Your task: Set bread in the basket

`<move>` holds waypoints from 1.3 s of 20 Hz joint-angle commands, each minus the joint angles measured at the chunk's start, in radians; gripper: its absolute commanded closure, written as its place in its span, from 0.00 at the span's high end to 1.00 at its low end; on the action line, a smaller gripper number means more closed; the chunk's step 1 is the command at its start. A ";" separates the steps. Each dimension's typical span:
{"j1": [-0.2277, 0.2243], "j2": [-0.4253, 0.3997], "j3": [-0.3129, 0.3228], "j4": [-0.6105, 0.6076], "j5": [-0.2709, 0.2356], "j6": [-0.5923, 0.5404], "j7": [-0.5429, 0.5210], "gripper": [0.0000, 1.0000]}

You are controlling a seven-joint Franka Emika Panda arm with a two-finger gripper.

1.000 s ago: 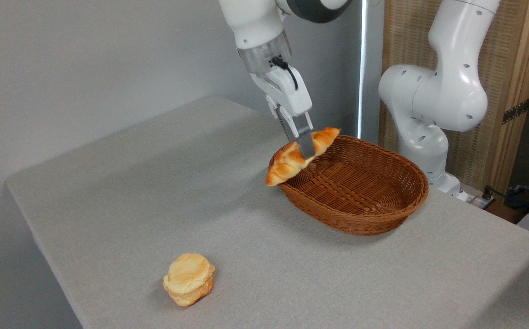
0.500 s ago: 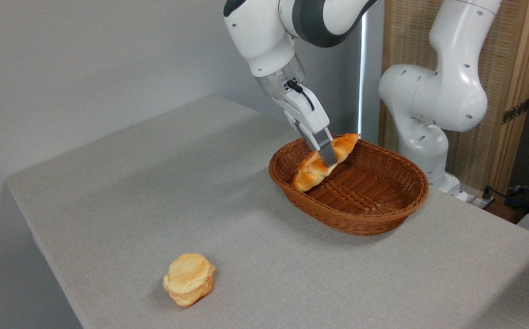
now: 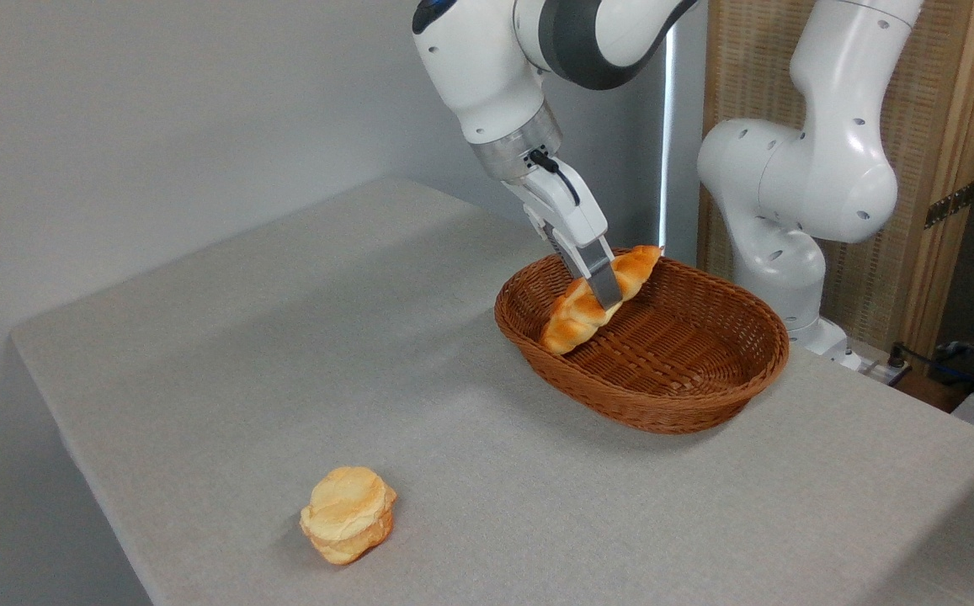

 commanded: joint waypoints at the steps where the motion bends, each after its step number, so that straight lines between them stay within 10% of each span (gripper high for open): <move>1: -0.011 -0.006 0.011 0.002 -0.010 0.004 -0.013 1.00; 12: -0.011 0.037 0.077 0.185 -0.038 0.010 -0.005 1.00; 26: 0.000 0.527 0.164 0.924 -0.056 -0.073 -0.022 1.00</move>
